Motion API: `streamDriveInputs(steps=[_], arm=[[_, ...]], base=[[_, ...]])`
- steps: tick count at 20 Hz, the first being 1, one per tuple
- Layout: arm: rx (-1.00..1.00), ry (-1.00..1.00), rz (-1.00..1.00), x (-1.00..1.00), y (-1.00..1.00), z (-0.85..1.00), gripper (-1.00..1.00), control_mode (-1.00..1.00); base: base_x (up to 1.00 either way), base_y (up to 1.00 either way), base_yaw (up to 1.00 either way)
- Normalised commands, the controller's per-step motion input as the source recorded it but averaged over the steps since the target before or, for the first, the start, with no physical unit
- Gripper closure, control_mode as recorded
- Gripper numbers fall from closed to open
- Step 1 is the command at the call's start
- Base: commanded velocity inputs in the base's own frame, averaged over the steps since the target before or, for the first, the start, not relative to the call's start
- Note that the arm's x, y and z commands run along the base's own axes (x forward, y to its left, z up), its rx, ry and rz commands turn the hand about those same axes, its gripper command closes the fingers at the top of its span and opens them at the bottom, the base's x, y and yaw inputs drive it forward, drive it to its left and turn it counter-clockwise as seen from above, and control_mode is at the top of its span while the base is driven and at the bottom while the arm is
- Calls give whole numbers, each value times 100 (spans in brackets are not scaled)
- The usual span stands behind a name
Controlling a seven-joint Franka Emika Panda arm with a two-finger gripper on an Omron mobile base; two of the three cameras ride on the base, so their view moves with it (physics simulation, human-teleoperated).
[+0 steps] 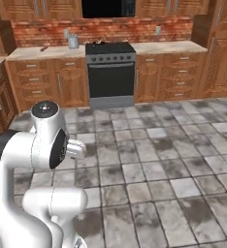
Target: Place the cold items (carrot and squash) from the fridge in one tupperware on the dining counter. Place the warm items (hot dog and kebab skewer) in the stove area in another tupperware.
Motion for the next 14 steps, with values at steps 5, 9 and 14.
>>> streamDriveInputs(steps=[5, 9, 14], arm=[[0, 0, 0, 0, 0, 0, -100, 100], [0, 0, 0, 0, 0, 0, -100, 100], [0, 0, 0, 0, 0, 0, -100, 100]], base=[[100, -1, 22], [100, -14, 24], [100, -36, 25]])
